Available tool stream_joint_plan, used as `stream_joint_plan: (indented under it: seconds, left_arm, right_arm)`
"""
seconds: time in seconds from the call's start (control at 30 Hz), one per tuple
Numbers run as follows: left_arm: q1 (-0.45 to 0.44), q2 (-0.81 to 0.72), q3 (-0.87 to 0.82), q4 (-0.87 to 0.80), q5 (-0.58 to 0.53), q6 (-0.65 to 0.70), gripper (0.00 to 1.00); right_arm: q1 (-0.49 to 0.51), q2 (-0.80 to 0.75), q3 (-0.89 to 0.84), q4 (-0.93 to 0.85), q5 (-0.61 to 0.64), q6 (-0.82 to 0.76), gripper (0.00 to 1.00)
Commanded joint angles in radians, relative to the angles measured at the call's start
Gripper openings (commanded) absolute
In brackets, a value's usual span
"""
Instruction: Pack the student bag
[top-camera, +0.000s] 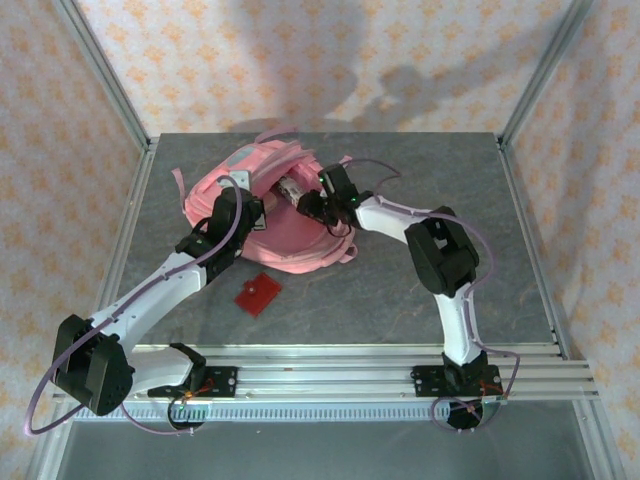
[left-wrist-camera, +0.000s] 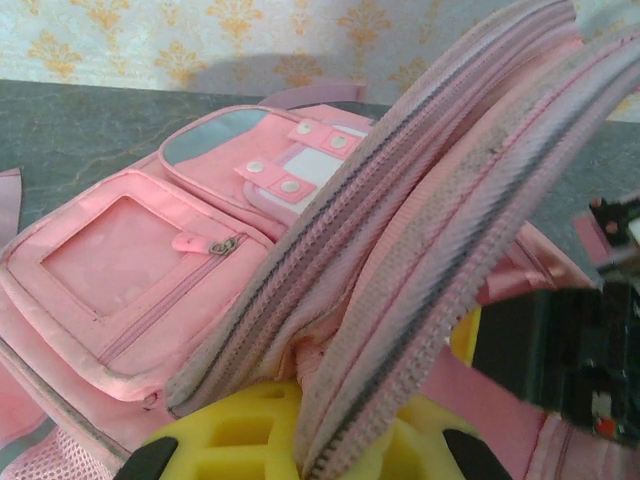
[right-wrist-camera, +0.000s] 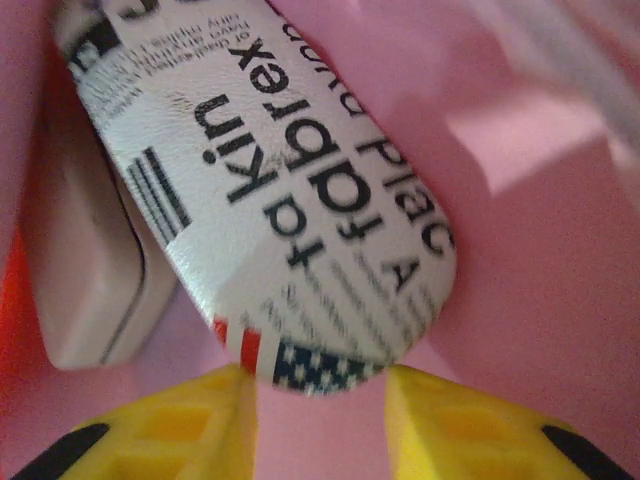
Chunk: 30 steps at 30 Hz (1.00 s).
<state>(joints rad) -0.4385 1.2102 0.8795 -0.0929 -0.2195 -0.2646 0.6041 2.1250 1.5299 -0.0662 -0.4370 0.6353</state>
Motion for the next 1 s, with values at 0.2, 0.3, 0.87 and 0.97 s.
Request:
stream_joint_plan:
  seconds: [0.2,0.3,0.87,0.97]
  left_arm:
    - [-0.011,-0.024,0.005,0.093,0.015,-0.043,0.0]
    - [-0.015,-0.015,0.007,0.096,0.022,-0.05,0.0]
    - [-0.1,0.15,0.107,0.076,0.075,-0.137,0.0]
    - [-0.137,0.237,0.195,0.042,0.07,-0.163,0.0]
  right_arm:
    - [-0.003,0.11,0.182,0.049,-0.011,-0.032,0.35]
    - [-0.001,0.164,0.254,0.036,-0.037,-0.037,0.37]
    - [-0.026,-0.376,-0.313,0.064,0.106,-0.193,0.61]
    - [-0.055,-0.471,-0.403,-0.038,0.204,-0.175,0.61]
